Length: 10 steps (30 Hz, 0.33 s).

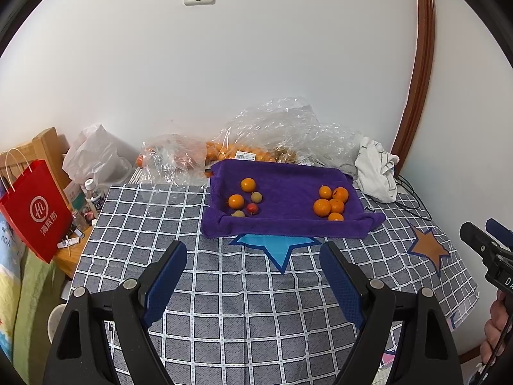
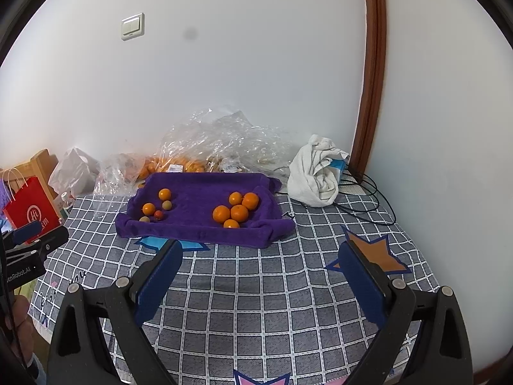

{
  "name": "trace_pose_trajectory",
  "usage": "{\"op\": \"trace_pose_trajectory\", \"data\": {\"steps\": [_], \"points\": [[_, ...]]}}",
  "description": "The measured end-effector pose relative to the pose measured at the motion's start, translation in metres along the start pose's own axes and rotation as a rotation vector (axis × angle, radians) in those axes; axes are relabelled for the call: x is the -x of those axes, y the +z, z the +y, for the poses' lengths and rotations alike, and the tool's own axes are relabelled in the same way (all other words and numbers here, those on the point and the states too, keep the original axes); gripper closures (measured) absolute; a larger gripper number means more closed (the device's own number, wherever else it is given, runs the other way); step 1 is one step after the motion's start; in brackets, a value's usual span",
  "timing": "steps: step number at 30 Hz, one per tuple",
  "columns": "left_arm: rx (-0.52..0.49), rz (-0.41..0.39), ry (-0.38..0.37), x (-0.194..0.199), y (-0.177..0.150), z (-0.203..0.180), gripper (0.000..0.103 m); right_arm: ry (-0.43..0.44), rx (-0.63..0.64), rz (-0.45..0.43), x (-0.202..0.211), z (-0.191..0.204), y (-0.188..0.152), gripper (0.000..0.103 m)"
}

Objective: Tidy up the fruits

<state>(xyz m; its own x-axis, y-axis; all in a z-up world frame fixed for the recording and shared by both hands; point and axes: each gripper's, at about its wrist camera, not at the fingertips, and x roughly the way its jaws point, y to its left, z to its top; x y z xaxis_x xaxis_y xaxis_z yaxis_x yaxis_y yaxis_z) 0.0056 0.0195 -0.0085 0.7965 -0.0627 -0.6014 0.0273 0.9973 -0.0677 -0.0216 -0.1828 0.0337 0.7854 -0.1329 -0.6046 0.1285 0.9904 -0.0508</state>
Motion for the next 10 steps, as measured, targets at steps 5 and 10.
{"op": "trace_pose_trajectory", "data": {"steps": [5,10], "points": [[0.003,-0.003,0.001,0.0000,-0.0002,0.0003,0.019,0.002,0.002,0.003,-0.0009,0.0008,0.0003,0.006],[0.007,-0.004,0.010,-0.0003,-0.0020,-0.0001,0.018,0.005,0.005,0.007,-0.0042,0.0016,-0.0007,0.006]]}}
